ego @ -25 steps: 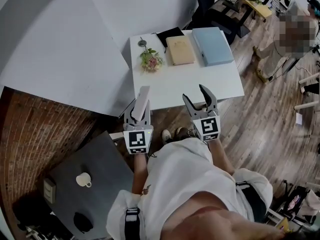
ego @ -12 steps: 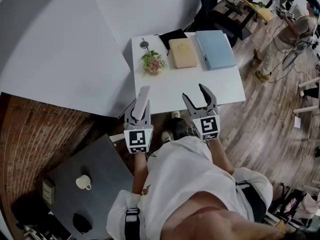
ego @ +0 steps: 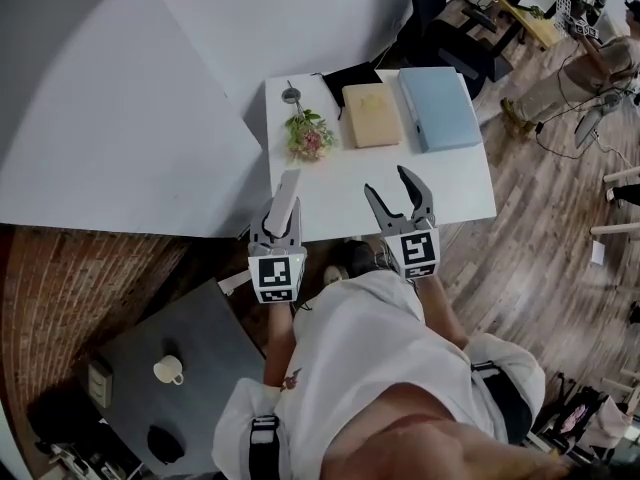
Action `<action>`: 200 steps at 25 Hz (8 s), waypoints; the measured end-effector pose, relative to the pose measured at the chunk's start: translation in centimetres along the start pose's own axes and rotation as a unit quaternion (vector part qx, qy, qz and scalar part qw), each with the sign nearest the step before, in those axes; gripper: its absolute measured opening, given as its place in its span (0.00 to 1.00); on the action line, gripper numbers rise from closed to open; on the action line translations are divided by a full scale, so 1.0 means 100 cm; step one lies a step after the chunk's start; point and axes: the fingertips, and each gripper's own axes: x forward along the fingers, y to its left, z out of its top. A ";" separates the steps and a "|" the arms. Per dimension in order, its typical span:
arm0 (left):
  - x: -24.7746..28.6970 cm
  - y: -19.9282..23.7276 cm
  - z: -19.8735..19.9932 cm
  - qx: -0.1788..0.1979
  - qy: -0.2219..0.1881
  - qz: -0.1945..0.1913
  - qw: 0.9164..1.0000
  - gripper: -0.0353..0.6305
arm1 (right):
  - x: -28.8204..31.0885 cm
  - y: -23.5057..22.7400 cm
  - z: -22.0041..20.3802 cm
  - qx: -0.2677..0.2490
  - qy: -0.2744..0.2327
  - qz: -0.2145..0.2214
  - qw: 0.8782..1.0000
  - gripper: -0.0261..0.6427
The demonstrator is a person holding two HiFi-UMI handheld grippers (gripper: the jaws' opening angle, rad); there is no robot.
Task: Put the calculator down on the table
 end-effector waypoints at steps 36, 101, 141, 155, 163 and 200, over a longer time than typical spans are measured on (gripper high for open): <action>0.143 -0.011 -0.075 -0.067 0.123 -0.014 0.990 0.16 | 0.112 -0.068 -0.090 0.019 0.100 0.100 0.990 0.47; 0.179 -0.098 -0.275 -0.353 0.315 -0.249 0.845 0.20 | 0.106 0.025 -0.256 0.070 0.314 0.158 0.934 0.44; 0.178 -0.093 -0.289 -0.304 0.367 -0.208 0.854 0.40 | 0.096 0.025 -0.264 0.053 0.324 0.164 0.930 0.44; 0.174 -0.085 -0.291 -0.244 0.379 -0.175 0.875 0.50 | 0.092 0.028 -0.261 0.054 0.318 0.164 0.932 0.44; 0.173 -0.078 -0.294 -0.220 0.377 -0.152 0.887 0.56 | 0.093 0.029 -0.258 0.051 0.317 0.164 0.933 0.44; 0.165 -0.055 -0.311 -0.163 0.364 -0.076 0.914 0.76 | 0.093 0.029 -0.249 0.031 0.303 0.141 0.942 0.44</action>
